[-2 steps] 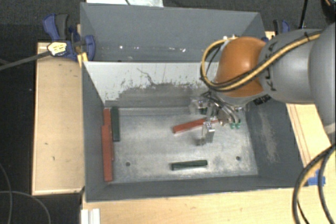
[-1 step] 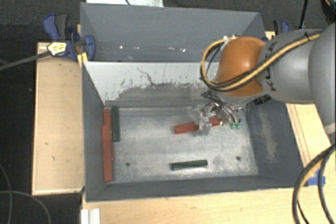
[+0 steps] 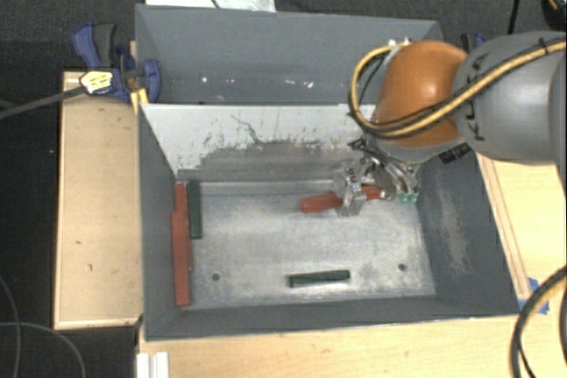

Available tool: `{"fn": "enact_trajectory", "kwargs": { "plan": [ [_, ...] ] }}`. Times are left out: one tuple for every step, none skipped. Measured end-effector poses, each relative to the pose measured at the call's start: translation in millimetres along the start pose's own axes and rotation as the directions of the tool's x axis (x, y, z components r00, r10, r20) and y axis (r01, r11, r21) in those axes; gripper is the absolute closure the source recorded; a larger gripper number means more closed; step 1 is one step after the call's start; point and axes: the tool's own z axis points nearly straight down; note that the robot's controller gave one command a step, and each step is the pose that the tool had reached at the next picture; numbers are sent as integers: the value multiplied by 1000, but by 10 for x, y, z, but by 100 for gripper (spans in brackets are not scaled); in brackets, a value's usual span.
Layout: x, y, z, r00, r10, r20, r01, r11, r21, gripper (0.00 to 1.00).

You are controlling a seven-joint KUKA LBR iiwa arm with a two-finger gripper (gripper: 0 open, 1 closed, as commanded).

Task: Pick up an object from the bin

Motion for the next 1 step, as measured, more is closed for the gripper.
{"fn": "enact_trajectory", "kwargs": {
  "plan": [
    [-37,-3,-859,1000,4,4,-4,1000,1,100]
  ]
}}
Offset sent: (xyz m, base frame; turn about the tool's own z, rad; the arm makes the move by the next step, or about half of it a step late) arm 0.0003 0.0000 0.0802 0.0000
